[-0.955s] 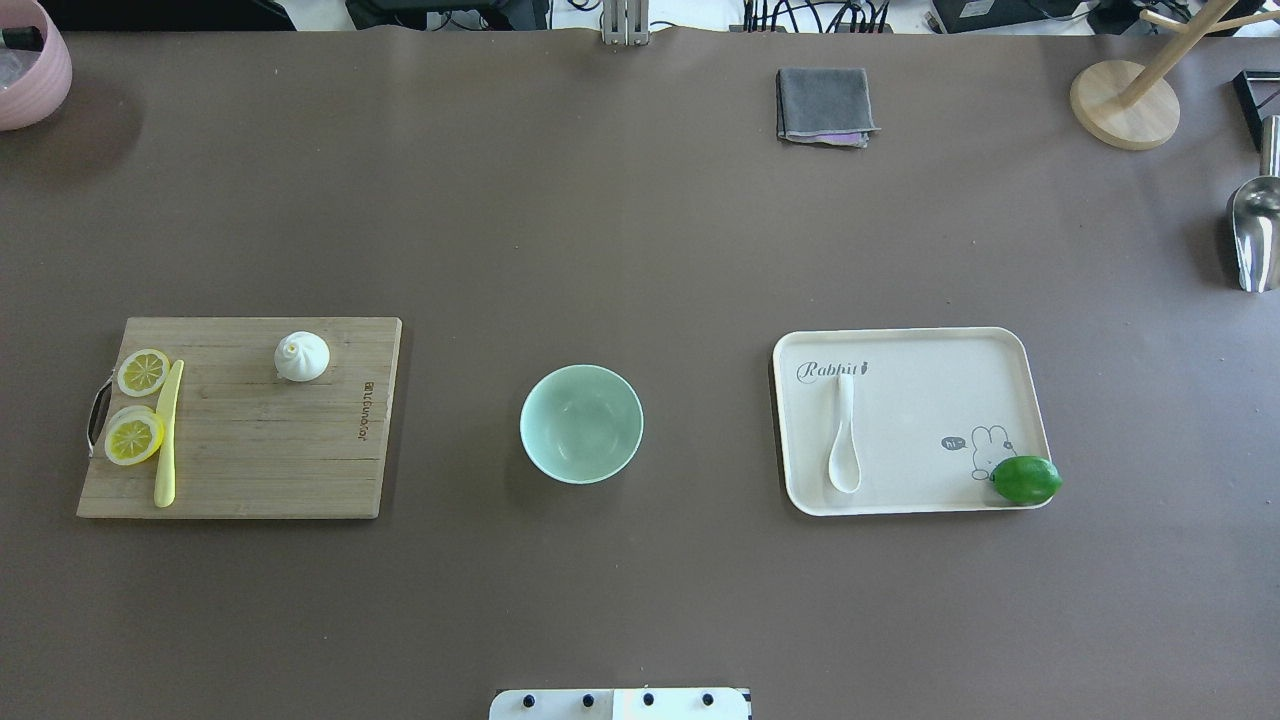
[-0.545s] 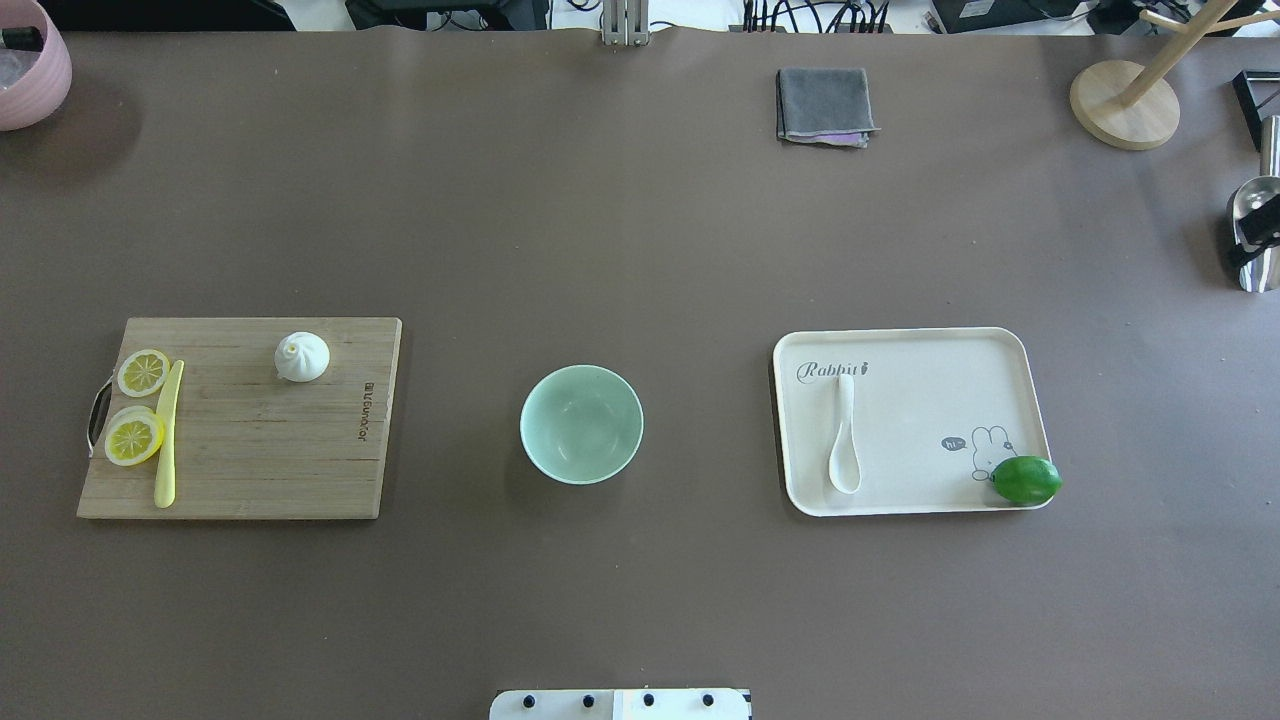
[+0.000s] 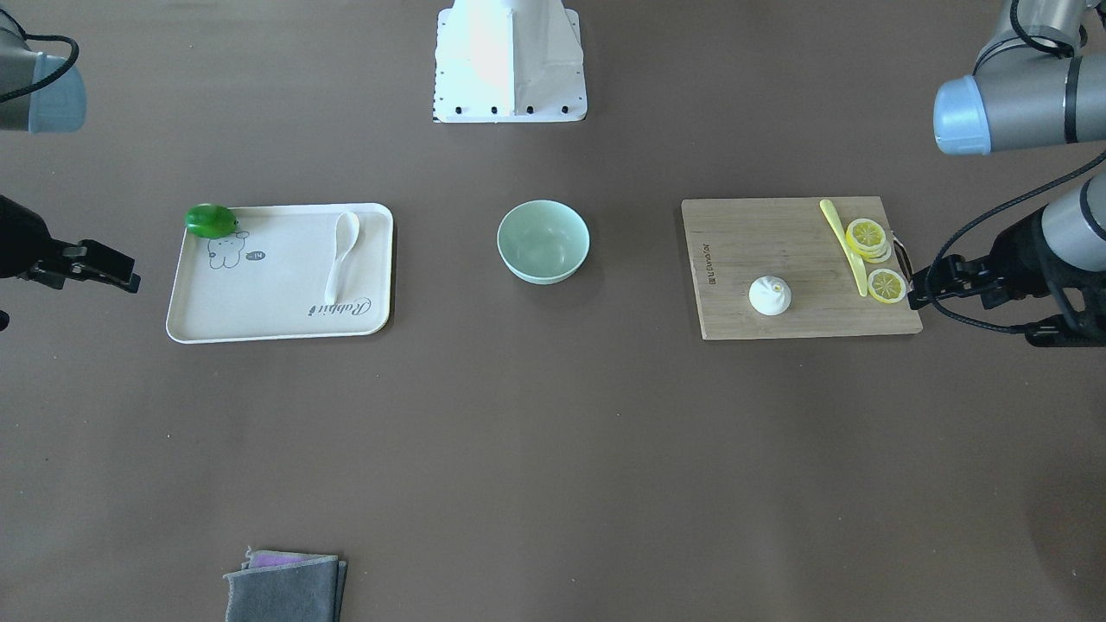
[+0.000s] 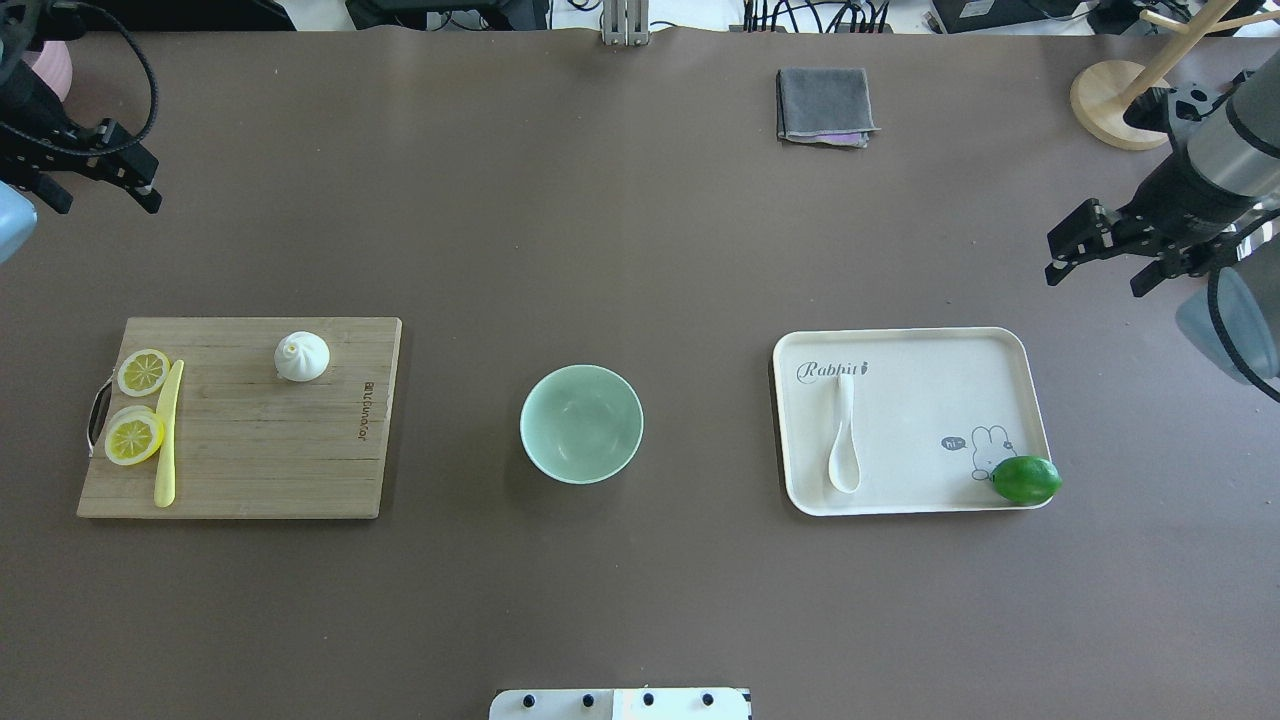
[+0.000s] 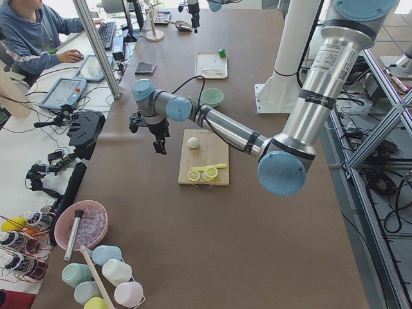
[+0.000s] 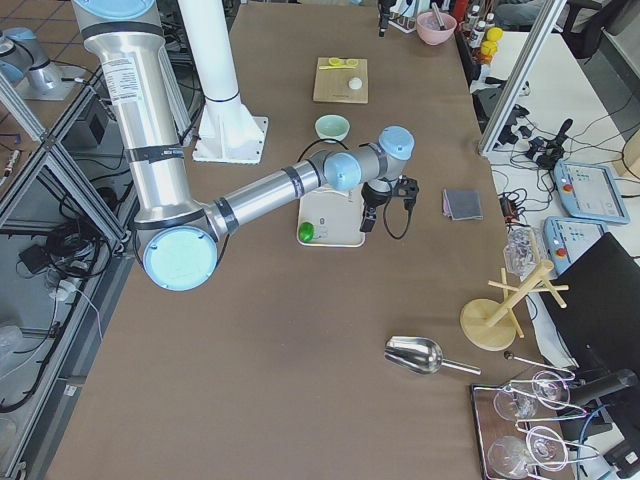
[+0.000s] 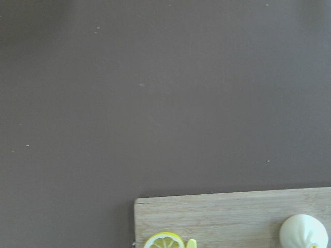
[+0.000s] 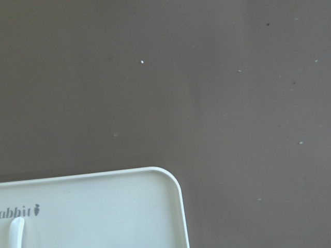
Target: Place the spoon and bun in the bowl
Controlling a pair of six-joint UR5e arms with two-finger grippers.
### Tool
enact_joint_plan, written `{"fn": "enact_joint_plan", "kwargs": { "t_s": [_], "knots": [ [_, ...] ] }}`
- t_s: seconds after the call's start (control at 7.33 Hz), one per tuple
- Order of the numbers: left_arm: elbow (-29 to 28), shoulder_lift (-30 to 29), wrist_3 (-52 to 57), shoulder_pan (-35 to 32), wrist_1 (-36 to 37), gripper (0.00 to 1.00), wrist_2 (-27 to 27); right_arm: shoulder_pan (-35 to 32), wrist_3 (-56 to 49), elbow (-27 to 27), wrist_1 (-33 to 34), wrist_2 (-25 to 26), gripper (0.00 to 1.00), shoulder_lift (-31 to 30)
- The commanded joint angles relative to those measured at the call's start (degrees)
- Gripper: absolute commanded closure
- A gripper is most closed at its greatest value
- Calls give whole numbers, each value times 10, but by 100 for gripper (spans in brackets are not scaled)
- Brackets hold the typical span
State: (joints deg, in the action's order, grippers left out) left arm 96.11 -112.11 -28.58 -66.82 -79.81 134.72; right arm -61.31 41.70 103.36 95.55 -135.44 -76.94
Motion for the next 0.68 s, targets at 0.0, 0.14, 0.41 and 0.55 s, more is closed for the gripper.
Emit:
{"fn": "enact_joint_plan", "kwargs": {
  "t_s": [0.0,0.14,0.41,0.55],
  "knots": [
    [0,-35,-75,44,0,2,-24,83,116,-3,-2,51,1,50],
    [0,-39,-80,61,0,2,-35,114,153,-12,-32,71,1,58],
    [-2,-43,-97,77,-1,2,-34,191,278,-63,-163,124,1,62],
    [-5,-48,-98,80,-1,2,-34,233,314,-67,-183,153,3,63]
  ]
}}
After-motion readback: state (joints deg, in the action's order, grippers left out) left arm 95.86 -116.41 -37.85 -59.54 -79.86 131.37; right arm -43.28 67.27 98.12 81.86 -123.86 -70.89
